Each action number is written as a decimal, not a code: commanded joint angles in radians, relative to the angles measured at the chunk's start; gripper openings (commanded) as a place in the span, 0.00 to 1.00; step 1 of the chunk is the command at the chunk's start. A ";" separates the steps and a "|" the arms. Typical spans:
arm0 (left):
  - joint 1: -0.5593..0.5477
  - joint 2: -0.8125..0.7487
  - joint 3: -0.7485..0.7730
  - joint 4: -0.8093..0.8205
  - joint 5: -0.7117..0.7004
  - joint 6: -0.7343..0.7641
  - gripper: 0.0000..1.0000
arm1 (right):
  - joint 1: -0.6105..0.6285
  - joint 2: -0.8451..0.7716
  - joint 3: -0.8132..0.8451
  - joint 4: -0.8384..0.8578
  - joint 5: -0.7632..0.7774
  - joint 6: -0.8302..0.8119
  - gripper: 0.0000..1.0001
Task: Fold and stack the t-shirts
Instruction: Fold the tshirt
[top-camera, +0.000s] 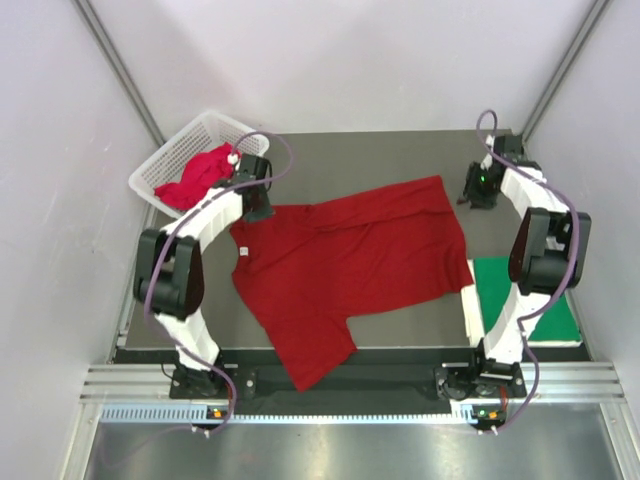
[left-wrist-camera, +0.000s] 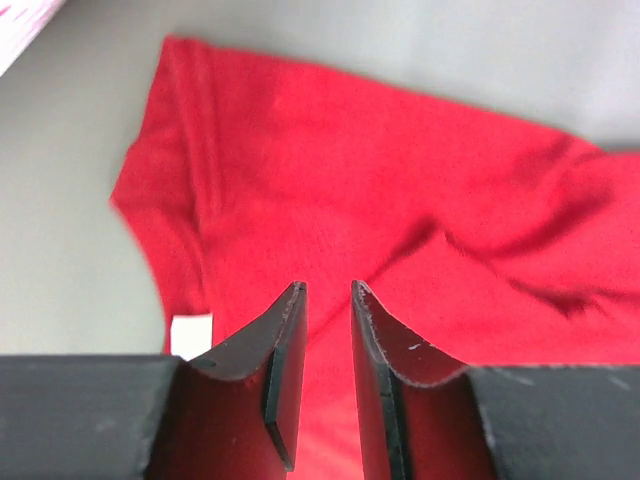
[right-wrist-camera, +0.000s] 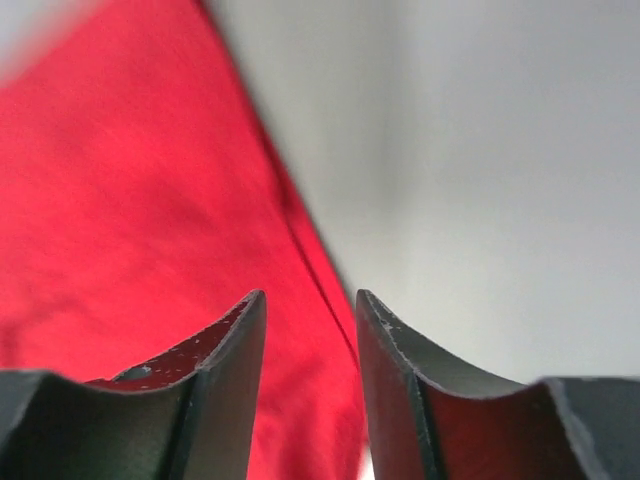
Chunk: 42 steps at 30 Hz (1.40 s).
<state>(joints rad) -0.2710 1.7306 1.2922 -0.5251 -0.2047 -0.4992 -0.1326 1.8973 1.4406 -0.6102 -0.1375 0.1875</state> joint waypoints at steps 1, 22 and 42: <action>0.012 0.130 0.108 0.011 -0.007 0.056 0.29 | 0.033 0.075 0.119 0.087 -0.092 -0.009 0.43; 0.061 0.455 0.355 0.005 -0.111 0.064 0.27 | 0.054 0.439 0.455 0.182 -0.221 -0.076 0.41; 0.059 0.463 0.378 -0.038 -0.216 0.014 0.27 | 0.033 0.448 0.440 0.259 -0.080 -0.039 0.00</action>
<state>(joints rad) -0.2222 2.1643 1.6402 -0.5282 -0.3656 -0.4660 -0.0895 2.3543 1.8671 -0.3805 -0.3477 0.1600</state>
